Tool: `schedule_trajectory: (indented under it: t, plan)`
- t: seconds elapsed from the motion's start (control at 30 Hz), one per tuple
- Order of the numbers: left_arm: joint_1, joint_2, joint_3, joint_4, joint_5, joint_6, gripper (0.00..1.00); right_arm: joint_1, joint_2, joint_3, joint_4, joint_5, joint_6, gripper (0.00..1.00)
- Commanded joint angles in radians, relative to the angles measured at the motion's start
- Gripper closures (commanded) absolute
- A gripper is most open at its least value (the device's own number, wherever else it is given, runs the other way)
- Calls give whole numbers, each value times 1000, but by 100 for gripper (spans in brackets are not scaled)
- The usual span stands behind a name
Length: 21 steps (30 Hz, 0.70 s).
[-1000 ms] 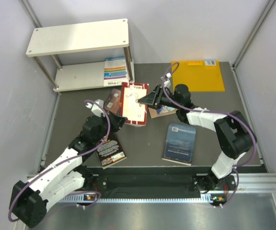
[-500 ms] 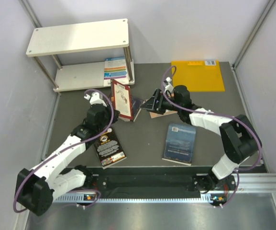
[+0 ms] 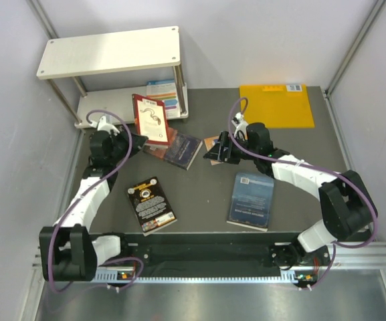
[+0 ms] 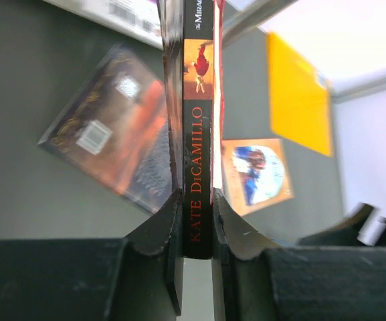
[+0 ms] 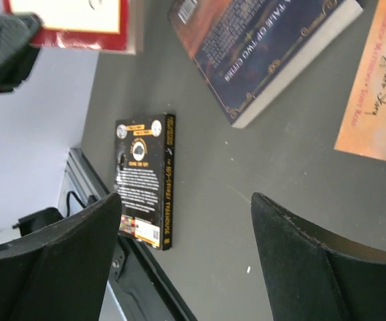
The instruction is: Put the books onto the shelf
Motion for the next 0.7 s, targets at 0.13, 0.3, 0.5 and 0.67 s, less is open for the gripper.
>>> schedule_trajectory:
  t: [0.13, 0.3, 0.5, 0.67]
  plan:
    - [175, 184, -23, 640, 445, -287, 100, -19, -44, -41, 12, 12, -48, 23]
    - [246, 422, 50, 927, 675, -491, 100, -25, -52, -68, 9, 9, -57, 22]
    - [268, 689, 198, 1298, 758, -761, 100, -33, -56, -74, -7, 3, -71, 22]
    - [271, 823, 365, 1376, 761, -855, 100, -45, -64, -74, -31, 6, -96, 22]
